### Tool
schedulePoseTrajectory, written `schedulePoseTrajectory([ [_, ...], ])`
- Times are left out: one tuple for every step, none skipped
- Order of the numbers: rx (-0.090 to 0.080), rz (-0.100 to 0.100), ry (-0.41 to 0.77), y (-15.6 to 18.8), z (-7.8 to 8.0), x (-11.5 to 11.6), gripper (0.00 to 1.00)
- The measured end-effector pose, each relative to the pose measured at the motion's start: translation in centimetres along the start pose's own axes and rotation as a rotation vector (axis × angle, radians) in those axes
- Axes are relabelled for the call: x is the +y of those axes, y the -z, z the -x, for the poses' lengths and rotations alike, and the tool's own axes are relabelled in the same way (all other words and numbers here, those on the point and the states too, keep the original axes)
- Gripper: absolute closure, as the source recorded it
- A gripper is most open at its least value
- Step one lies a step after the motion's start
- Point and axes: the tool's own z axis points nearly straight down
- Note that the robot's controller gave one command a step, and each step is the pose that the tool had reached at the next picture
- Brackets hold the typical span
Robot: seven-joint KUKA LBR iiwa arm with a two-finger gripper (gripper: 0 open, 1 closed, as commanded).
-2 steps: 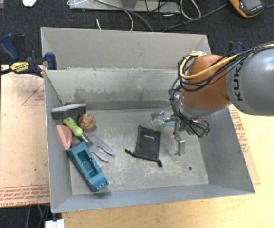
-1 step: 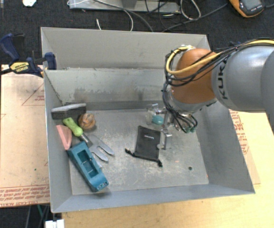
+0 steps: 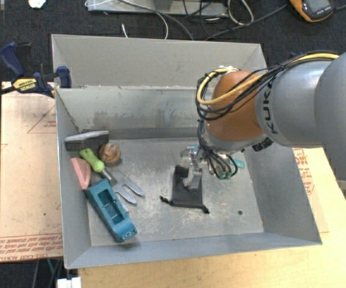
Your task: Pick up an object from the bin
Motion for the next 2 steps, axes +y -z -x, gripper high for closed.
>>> schedulePoseTrajectory([
  [0.0,0.0,-0.001,0.0,0.0,0.0,1.0],
  [0.006,0.0,0.026,4.7,-0.2,-0.2,1.0],
])
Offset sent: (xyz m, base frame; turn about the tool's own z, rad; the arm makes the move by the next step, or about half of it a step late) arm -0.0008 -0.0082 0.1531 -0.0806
